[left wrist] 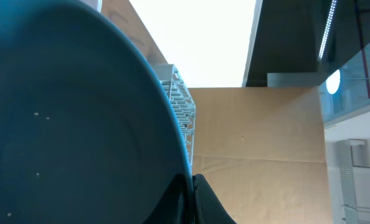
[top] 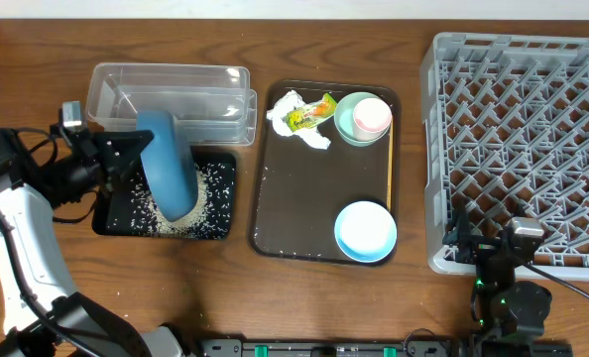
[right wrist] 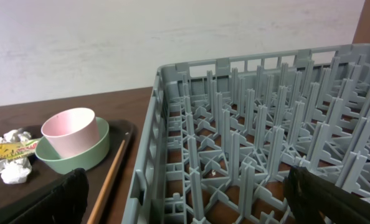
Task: Sort waste into correct bins and load items into the dishwasher rack
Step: 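Tilt the blue plate to pour the rice onto the black tray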
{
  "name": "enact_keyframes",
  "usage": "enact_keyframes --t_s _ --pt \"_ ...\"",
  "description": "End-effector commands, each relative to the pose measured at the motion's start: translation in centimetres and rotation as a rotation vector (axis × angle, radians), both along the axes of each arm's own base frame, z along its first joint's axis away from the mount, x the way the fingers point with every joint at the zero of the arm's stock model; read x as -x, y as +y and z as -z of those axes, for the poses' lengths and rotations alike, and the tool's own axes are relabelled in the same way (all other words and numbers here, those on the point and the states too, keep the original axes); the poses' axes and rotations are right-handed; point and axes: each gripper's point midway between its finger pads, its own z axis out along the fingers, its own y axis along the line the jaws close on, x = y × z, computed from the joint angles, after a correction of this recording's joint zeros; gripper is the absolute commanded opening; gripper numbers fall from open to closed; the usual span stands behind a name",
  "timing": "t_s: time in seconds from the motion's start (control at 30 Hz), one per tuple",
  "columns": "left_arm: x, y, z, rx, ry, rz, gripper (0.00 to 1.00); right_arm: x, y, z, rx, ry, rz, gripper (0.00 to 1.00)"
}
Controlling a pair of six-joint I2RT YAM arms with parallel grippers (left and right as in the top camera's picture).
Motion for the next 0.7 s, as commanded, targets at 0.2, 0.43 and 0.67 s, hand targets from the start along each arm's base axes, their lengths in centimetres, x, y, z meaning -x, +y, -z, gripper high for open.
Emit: enact_keyframes --t_s 0.2,0.43,0.67 --pt "0.7 -0.4 -0.8 0.014 -0.077 0.017 0.06 0.0 0.5 0.0 0.010 0.001 -0.018 0.99" --pt "0.9 -0.3 -1.5 0.052 -0.126 0.021 0.06 0.0 0.5 0.0 0.010 0.001 -0.018 0.99" --pt "1.6 -0.8 -1.2 0.070 -0.081 0.020 0.06 0.0 0.5 0.0 0.010 0.001 -0.018 0.99"
